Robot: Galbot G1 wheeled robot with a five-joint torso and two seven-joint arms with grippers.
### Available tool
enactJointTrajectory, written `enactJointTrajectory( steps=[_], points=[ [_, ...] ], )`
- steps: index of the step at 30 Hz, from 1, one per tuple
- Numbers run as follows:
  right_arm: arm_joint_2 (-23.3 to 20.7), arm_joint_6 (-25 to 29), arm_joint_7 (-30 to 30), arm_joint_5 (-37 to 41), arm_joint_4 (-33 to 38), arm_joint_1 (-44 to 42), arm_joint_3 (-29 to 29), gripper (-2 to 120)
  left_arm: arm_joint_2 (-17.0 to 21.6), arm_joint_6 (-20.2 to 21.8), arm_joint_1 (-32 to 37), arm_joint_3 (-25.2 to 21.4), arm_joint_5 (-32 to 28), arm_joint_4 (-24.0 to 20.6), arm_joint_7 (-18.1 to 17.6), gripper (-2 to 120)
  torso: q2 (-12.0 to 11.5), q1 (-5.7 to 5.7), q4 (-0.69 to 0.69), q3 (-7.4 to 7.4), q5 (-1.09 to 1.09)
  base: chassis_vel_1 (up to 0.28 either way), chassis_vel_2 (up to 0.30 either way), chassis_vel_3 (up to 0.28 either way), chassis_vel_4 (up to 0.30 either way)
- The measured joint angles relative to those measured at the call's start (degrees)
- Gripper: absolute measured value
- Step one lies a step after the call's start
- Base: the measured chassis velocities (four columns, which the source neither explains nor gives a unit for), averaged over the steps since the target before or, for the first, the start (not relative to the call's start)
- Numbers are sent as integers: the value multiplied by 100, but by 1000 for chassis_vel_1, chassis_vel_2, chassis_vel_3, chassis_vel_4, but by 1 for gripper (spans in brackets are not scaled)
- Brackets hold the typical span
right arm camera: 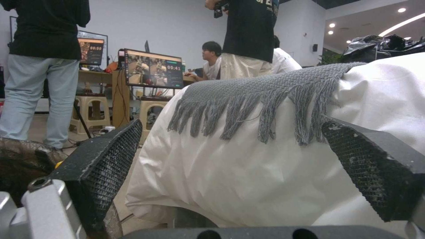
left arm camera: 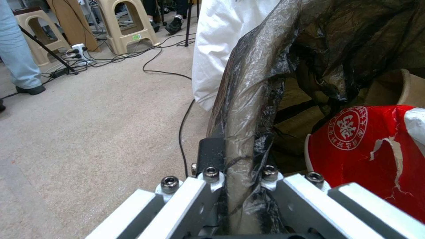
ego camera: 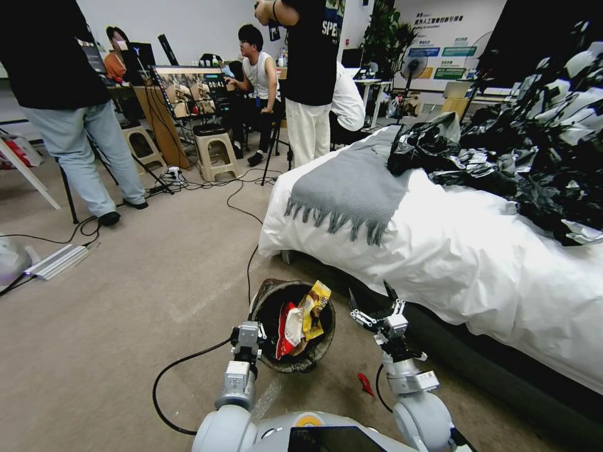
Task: Pick up the trash bin, then pick up the garbage from the floor and place it into the trash bin.
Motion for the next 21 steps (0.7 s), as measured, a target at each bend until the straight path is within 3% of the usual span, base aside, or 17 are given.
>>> enactJointTrajectory(
  steps=[11,21],
  points=[
    [20,44,-61,2,-53,12,-9,100,-16,1,14,3,21,19,0,0,0,0,0,0,1,22,-21,-21,15],
    [33,195,-93,5,-137,43,26,100,-20,1,6,7,26,47,3,0,0,-2,-1,-1,0,156,-152,-150,162]
  ],
)
